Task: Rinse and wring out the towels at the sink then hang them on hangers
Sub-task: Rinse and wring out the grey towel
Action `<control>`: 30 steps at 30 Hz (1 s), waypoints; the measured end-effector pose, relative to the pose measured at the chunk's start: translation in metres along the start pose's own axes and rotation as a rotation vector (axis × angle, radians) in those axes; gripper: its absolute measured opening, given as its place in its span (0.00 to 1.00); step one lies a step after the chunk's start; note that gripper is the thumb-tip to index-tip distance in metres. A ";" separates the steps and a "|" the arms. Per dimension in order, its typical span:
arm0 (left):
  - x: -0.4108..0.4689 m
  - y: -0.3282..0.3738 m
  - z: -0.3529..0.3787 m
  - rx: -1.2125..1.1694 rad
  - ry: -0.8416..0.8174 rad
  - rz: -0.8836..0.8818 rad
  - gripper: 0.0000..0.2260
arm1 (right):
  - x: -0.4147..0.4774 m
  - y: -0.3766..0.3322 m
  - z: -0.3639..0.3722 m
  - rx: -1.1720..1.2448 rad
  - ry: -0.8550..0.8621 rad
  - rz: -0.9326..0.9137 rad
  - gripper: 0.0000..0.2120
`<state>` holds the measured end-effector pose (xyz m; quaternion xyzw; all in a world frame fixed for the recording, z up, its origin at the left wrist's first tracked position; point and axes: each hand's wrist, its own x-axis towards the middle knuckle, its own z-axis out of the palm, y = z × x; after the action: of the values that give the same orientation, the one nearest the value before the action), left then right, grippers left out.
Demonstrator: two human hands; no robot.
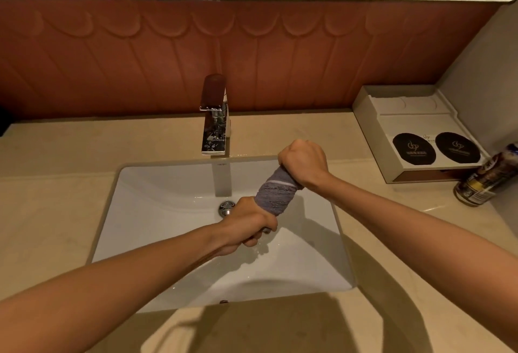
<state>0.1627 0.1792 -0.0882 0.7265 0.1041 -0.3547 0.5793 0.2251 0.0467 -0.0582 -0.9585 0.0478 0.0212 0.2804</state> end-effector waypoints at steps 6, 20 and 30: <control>-0.019 0.010 0.008 -0.244 -0.132 0.028 0.20 | 0.013 0.002 -0.003 0.596 -0.136 0.136 0.10; 0.000 0.001 -0.009 -0.483 -0.217 0.025 0.12 | 0.027 0.015 0.060 1.545 -0.314 0.404 0.24; 0.004 -0.011 -0.020 -0.558 -0.303 0.036 0.13 | 0.006 0.008 0.094 1.656 -0.304 0.476 0.23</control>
<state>0.1674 0.2002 -0.0978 0.4800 0.0971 -0.4065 0.7713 0.2284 0.0906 -0.1423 -0.3981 0.2087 0.1653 0.8779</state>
